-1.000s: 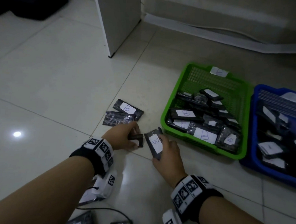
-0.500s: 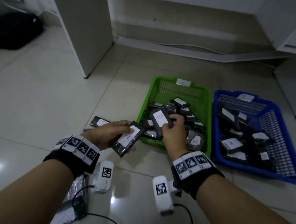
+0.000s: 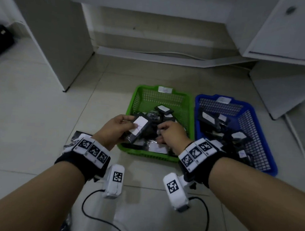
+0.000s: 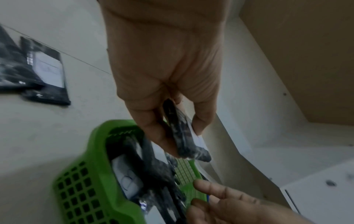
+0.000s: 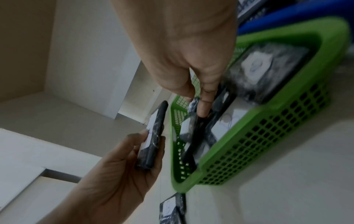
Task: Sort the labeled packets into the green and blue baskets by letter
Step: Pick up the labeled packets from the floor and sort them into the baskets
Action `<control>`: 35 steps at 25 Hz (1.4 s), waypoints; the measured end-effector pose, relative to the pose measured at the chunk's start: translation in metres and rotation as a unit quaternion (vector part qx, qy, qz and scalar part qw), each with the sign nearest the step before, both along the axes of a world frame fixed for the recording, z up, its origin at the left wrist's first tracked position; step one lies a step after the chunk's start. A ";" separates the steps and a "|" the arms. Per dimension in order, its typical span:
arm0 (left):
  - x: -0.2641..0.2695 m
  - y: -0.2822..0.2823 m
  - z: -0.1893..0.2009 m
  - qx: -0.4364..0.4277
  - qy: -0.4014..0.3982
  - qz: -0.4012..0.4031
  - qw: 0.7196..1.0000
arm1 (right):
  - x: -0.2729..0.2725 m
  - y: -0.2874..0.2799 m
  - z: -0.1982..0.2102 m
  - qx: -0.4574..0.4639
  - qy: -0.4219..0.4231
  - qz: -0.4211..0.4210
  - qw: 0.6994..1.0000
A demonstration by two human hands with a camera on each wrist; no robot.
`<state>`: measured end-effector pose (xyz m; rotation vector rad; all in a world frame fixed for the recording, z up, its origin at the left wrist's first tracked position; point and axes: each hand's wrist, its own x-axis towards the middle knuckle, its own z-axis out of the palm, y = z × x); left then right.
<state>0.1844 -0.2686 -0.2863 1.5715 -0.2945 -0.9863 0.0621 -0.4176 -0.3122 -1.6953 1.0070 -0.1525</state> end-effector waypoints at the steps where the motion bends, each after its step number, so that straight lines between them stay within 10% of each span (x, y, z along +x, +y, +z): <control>1: -0.005 -0.013 0.005 0.005 -0.003 -0.019 1.000 | -0.013 -0.010 0.011 0.001 0.010 -0.003 1.000; 15: -0.185 -0.211 -0.045 0.107 -0.258 -0.162 0.946 | -0.304 -0.068 0.003 -0.001 0.044 -0.119 0.992; 19: -0.210 -0.223 -0.058 0.167 -0.404 -0.216 0.873 | -0.348 -0.065 -0.010 0.013 0.030 -0.116 0.993; 27: -0.353 -0.173 -0.061 -0.061 -0.457 -0.196 0.866 | -0.428 -0.045 -0.023 -0.029 0.067 -0.217 0.973; 31: -0.411 -0.157 -0.081 -0.060 -0.415 -0.452 0.788 | -0.481 -0.035 -0.037 -0.150 0.267 -0.132 0.943; 35: -0.444 -0.143 -0.090 0.040 -0.359 -0.668 0.651 | -0.523 -0.028 -0.050 -0.108 0.363 -0.090 0.921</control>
